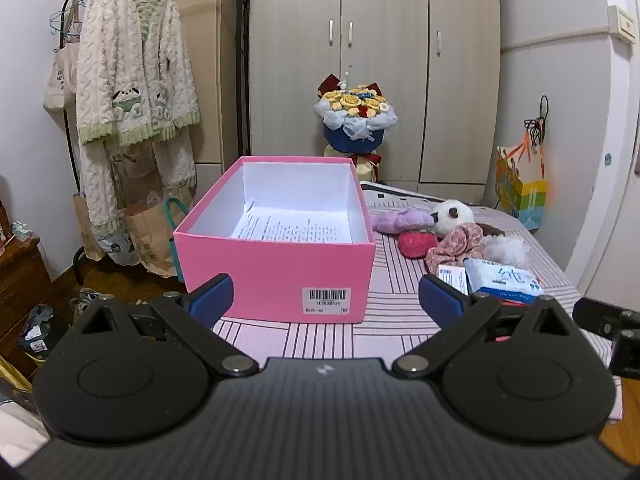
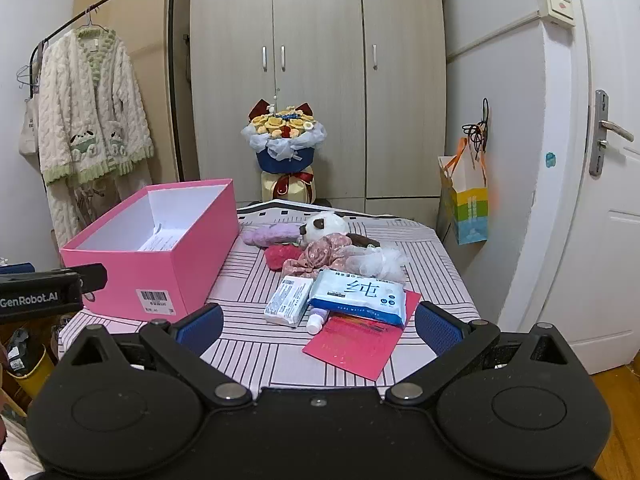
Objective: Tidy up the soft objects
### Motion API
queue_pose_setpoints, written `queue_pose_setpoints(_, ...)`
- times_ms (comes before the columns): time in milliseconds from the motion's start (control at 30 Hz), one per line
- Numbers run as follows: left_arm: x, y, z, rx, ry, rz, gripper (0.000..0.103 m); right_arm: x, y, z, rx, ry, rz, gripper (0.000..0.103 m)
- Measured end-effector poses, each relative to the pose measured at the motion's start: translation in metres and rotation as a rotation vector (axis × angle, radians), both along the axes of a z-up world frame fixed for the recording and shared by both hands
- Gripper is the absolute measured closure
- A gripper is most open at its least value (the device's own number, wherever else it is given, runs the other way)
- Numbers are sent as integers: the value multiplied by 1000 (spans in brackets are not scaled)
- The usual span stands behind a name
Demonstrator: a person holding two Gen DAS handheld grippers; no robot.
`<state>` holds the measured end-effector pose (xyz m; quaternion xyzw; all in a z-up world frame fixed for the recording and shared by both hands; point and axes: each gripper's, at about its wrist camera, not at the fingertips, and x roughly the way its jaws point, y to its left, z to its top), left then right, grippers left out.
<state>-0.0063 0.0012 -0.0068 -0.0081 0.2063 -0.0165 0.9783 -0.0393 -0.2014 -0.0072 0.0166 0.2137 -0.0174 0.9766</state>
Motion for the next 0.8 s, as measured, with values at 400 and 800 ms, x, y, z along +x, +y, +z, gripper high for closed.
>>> queue_pose_setpoints(400,1,-3,-4,34,46,-19,0,0,-4,0,13,1,-12,0)
queue_pose_setpoints(800,3,-5,-6,26,86,-50,0,-2,-11,-3,17,2,-31,0)
